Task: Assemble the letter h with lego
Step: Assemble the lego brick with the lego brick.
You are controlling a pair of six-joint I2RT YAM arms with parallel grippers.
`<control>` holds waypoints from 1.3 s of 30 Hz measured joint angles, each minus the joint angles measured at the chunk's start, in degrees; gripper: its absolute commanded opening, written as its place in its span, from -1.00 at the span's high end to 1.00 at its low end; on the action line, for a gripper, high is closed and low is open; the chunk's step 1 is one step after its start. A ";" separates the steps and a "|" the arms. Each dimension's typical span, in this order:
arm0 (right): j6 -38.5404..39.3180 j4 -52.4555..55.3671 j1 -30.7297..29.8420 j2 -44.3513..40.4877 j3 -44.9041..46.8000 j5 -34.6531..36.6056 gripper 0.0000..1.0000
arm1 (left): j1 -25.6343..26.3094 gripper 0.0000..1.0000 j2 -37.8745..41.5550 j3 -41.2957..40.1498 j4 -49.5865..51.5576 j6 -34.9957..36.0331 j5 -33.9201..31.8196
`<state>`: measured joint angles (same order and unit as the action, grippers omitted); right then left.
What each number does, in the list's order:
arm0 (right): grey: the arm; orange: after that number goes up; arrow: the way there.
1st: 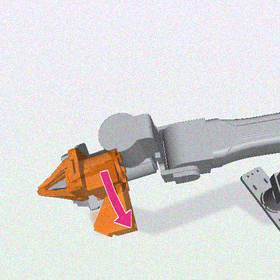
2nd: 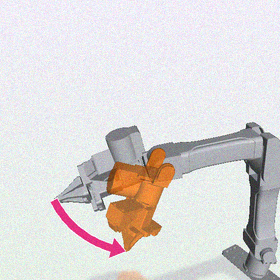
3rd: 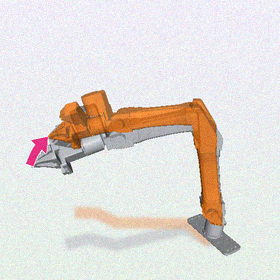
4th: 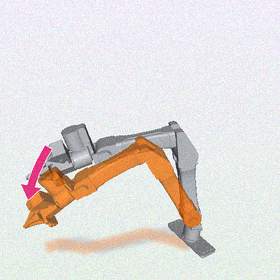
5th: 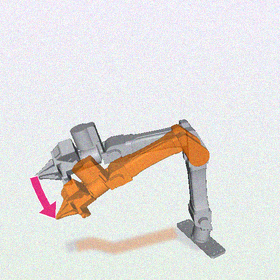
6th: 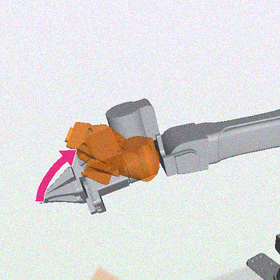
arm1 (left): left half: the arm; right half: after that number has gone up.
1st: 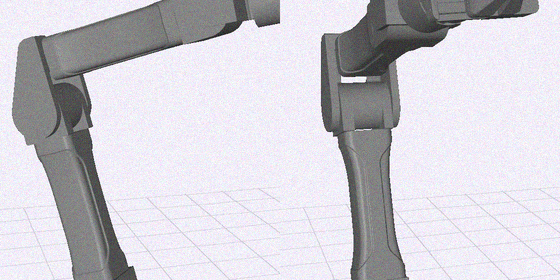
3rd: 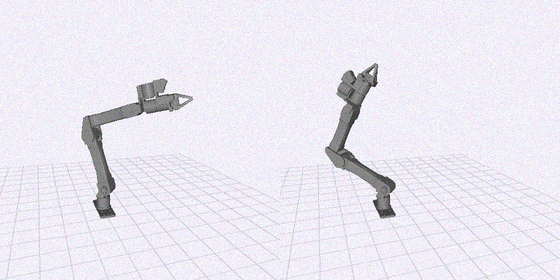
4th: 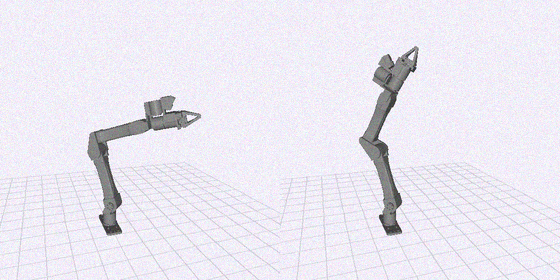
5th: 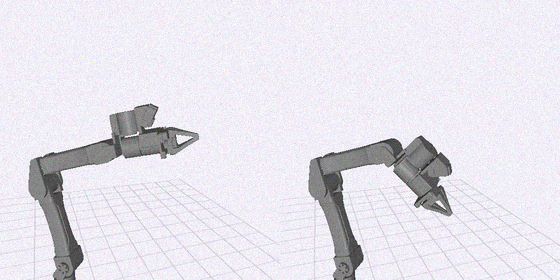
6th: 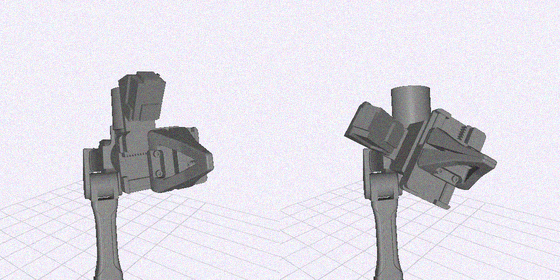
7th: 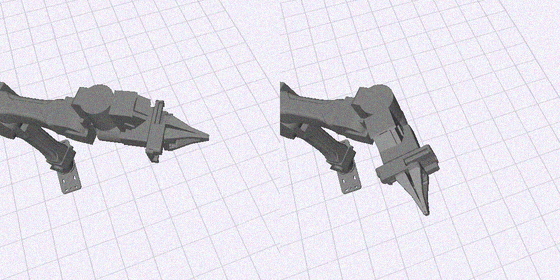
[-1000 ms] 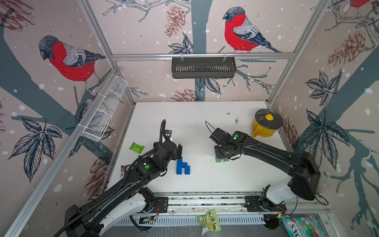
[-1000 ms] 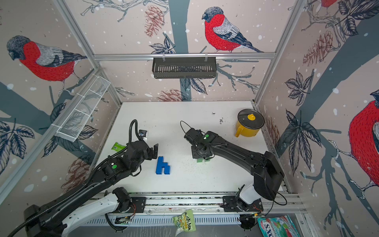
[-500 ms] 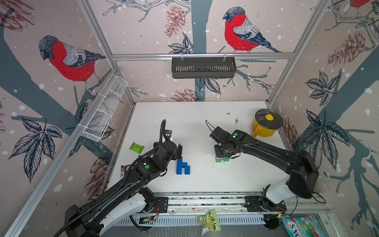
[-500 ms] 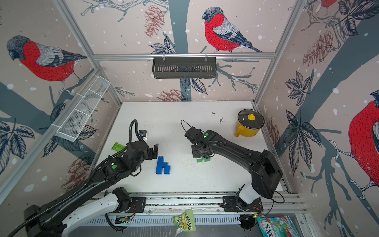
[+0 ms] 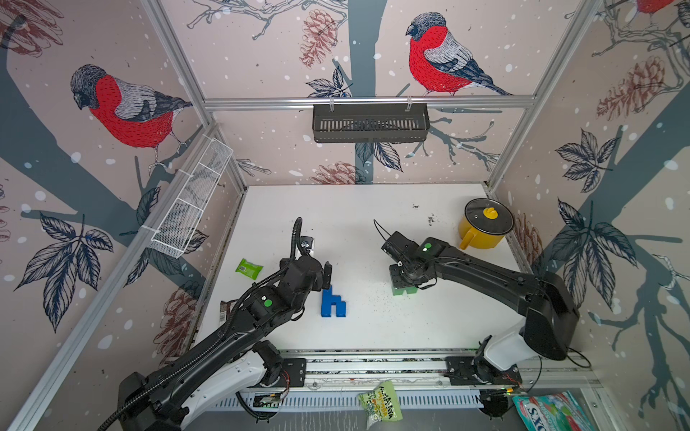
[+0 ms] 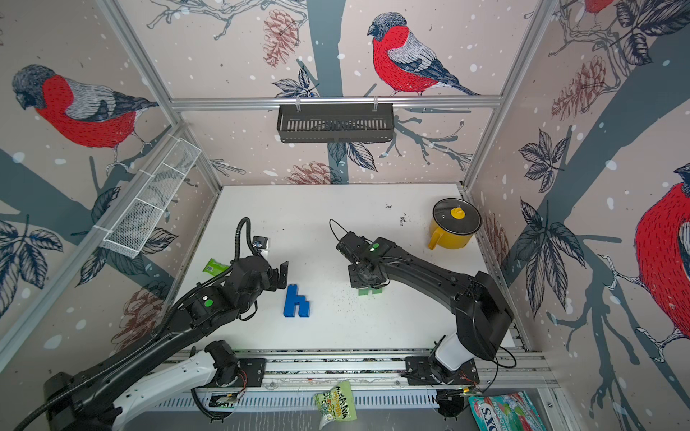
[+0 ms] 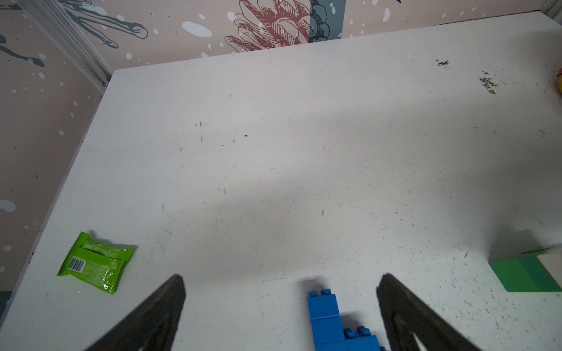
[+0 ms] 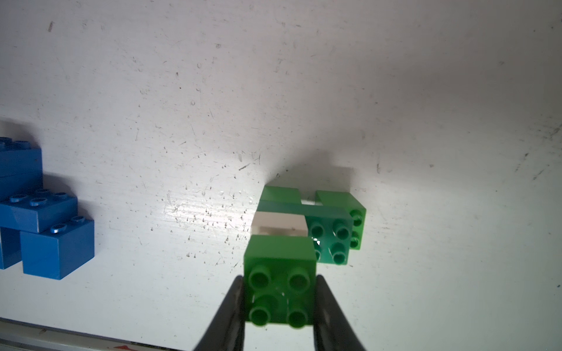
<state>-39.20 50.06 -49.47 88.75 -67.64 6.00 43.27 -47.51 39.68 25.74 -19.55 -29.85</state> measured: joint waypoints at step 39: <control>0.00 -3.28 0.50 -1.25 3.02 -0.42 0.68 | 0.00 -0.97 -0.20 0.00 0.00 0.00 0.00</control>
<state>-39.20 46.78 -48.97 87.50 -64.62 5.58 43.27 -47.70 39.68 25.74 -19.55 -29.85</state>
